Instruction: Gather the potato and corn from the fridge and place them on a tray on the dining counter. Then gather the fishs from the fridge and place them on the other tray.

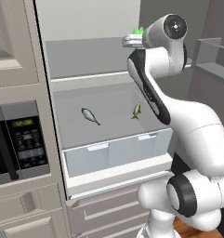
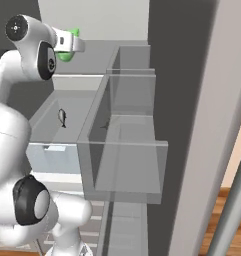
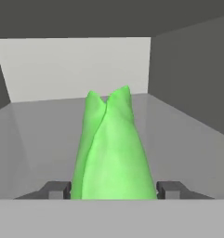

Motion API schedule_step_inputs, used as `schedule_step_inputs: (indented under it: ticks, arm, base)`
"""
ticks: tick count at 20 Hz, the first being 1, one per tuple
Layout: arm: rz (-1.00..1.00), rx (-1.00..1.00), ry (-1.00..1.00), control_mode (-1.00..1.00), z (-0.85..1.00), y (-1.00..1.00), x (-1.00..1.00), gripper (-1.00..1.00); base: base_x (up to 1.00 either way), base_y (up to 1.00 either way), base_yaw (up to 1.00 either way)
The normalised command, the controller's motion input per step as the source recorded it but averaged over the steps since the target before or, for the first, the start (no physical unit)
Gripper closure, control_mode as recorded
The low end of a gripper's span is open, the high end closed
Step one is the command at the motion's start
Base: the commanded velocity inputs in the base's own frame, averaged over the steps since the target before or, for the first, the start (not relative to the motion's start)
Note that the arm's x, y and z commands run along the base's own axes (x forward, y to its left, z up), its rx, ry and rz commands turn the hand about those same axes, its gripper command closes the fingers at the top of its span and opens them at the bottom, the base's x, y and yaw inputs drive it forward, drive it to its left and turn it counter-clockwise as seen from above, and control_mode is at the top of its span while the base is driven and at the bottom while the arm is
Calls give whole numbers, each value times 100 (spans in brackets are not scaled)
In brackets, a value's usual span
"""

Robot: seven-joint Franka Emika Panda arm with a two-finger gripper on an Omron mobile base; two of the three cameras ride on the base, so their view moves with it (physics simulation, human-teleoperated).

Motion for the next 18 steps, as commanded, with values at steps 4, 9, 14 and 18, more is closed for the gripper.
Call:
schedule_step_inputs:
  ticks: [4, 9, 14, 18]
  arm:
    - [-3, 0, 35, -100, -15, 0, -100, 100]
    - [-1, 4, 31, -100, -83, 2, -100, 100]
    - [0, 13, 25, -100, -97, 2, -82, 100]
    - [0, 5, 25, -100, -74, 0, -22, 100]
  base:
    - [0, 0, 0]
    - [0, 0, 0]
    - [0, 0, 0]
    - [0, 0, 0]
